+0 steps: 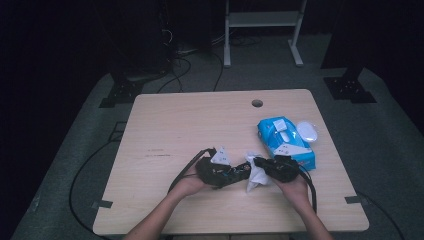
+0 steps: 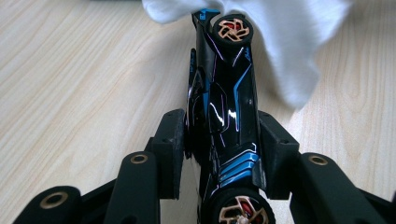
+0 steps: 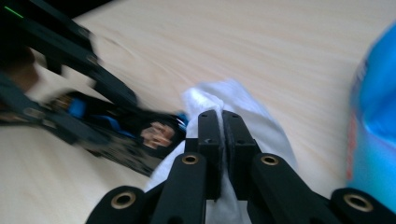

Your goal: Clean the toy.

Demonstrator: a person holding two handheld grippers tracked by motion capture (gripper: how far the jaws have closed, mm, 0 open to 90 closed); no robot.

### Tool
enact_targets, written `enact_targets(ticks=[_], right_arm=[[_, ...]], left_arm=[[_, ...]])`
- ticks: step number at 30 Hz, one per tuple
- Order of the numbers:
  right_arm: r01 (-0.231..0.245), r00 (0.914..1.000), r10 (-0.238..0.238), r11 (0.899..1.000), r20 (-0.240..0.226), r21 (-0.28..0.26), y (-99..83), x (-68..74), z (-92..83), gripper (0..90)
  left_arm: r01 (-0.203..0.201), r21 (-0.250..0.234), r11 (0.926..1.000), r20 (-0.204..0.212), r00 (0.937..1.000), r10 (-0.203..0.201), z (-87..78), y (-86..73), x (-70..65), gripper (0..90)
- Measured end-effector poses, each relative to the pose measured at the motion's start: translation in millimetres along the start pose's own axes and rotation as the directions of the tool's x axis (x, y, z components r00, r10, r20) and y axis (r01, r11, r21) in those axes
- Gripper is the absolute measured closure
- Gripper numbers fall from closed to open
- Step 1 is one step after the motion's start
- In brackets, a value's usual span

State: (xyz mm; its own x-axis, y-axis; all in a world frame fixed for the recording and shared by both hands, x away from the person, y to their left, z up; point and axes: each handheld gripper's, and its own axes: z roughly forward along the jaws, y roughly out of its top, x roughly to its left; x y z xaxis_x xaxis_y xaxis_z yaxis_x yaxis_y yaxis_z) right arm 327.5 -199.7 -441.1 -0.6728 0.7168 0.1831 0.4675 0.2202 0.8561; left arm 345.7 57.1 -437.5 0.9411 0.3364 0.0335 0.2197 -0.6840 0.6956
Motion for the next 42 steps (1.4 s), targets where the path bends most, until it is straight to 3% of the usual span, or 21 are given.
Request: enact_targets(ticks=[3, 6, 9, 14, 19, 22, 24, 26, 28, 34, 42], right_arm=[[0.006, 0.9988, -0.008, 0.999, -0.048, -0.034, 4.8, 6.1, -1.8, 86.3], [0.025, 0.9996, -0.025, 1.000, -0.012, 0.009, 2.0, 6.9, 4.0, 86.2], [-0.010, 0.9996, 0.010, 0.999, 0.027, 0.030, -2.3, -1.0, 4.5, 86.3], [-0.039, 0.9992, 0.038, 0.999, 0.014, 0.038, -2.6, -4.9, 3.4, 86.2], [-0.051, 0.9987, 0.051, 0.998, 0.001, 0.045, -3.3, -4.9, 5.5, 86.3], [-0.067, 0.9975, 0.068, 0.997, -0.017, 0.049, -3.9, -6.1, 5.9, 86.2], [-0.069, 0.9973, 0.070, 0.996, -0.022, 0.056, -5.0, -5.9, 7.7, 86.2], [-0.071, 0.9972, 0.072, 0.995, -0.019, 0.064, -6.2, -5.3, 9.8, 86.2], [-0.076, 0.9969, 0.077, 0.994, -0.014, 0.076, -7.4, -5.9, 10.8, 86.3], [-0.089, 0.9949, 0.092, 0.994, -0.040, 0.069, -6.9, -6.7, 10.4, 86.3], [-0.118, 0.9880, 0.117, 0.993, -0.101, -0.005, 1.3, -4.5, 1.0, 86.3]], left_arm=[[0.000, 0.011, 0.9999, -0.002, 1.0000, 0.000, 2.1, 2.3, 0.2, 57.0], [0.001, 0.023, 0.9997, 0.003, 1.0000, -0.001, 5.2, 7.7, -1.5, 53.6], [-0.016, 0.047, 0.9988, 0.005, 0.9999, 0.016, 8.5, 15.0, -3.7, 50.6], [-0.026, 0.093, 0.9953, 0.000, 0.9997, 0.026, 17.0, 26.2, -3.7, 47.5], [-0.039, 0.178, 0.9833, -0.028, 0.9986, 0.044, 27.7, 36.7, -2.1, 44.1], [-0.045, 0.206, 0.9776, -0.017, 0.9986, 0.050, 32.8, 41.0, -1.8, 44.5], [-0.067, 0.235, 0.9696, -0.006, 0.9975, 0.071, 35.9, 42.6, -3.3, 48.3], [-0.076, 0.251, 0.9650, 0.008, 0.9971, 0.076, 38.3, 43.3, -4.6, 55.1], [-0.080, 0.255, 0.9636, 0.010, 0.9967, 0.080, 38.8, 44.0, -4.8, 56.0], [-0.091, 0.238, 0.9671, 0.017, 0.9959, 0.089, 34.7, 41.6, -4.8, 56.8], [-0.076, 0.144, 0.9866, 0.033, 0.9969, 0.072, 24.3, 40.1, -2.8, 56.9]])
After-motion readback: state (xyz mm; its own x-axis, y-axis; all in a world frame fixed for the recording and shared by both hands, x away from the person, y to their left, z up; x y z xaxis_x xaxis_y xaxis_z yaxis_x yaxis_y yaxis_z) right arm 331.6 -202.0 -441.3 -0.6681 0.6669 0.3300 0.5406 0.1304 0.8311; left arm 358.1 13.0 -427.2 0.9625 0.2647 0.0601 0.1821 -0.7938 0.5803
